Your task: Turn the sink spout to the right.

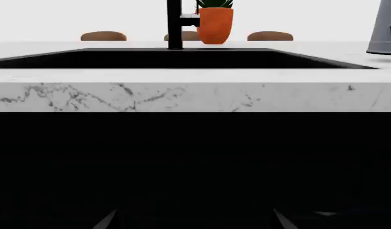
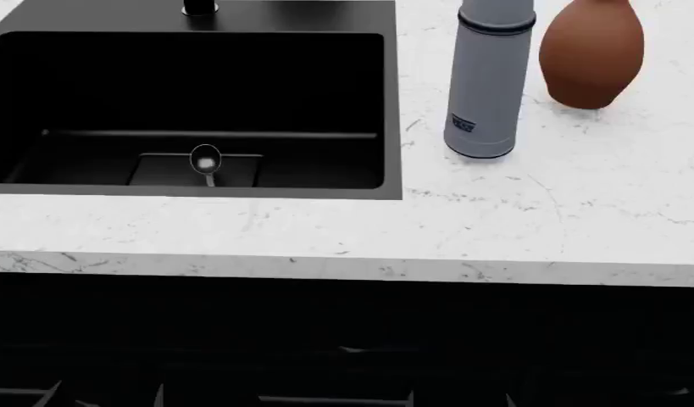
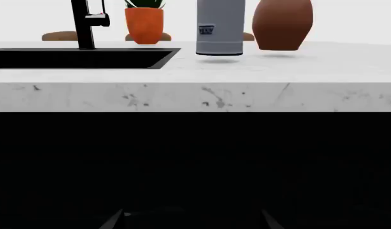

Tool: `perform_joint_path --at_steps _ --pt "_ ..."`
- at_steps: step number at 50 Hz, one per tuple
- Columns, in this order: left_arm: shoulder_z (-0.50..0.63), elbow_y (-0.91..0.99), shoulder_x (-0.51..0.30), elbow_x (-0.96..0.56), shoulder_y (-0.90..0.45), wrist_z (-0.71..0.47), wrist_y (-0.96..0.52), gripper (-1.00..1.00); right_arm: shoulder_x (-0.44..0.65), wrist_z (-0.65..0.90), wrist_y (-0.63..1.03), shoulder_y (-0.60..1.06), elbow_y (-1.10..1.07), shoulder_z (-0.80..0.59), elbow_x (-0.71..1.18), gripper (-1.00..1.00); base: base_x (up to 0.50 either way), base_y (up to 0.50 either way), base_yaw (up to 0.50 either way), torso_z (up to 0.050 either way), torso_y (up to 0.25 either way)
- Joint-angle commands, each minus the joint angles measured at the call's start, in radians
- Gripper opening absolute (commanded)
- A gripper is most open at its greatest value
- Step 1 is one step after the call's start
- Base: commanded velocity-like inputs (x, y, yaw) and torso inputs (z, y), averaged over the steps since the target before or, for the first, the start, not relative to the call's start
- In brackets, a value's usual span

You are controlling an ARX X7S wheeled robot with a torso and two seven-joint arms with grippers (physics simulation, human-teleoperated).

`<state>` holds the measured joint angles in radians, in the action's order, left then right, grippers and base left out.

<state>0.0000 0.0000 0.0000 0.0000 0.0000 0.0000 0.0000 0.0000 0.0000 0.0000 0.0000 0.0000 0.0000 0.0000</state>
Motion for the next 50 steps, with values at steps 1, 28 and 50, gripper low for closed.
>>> perform_joint_path --at_steps 1,28,50 --pt "0.011 0.000 -0.010 -0.010 0.000 -0.011 0.000 1.00 0.147 0.174 0.000 0.016 -0.004 -0.176 0.147 1.00 0.00 0.00 0.00 0.000 0.000" --pt "0.080 0.072 -0.077 -0.185 0.055 0.046 0.154 1.00 0.162 0.196 -0.026 0.020 0.022 -0.196 0.141 1.00 0.00 0.00 0.00 0.027 0.000" --pt "0.085 0.221 -0.126 -0.153 0.054 -0.047 0.068 1.00 0.213 0.237 0.151 0.008 -0.266 -0.180 0.176 1.00 0.00 0.00 0.00 0.034 0.000"
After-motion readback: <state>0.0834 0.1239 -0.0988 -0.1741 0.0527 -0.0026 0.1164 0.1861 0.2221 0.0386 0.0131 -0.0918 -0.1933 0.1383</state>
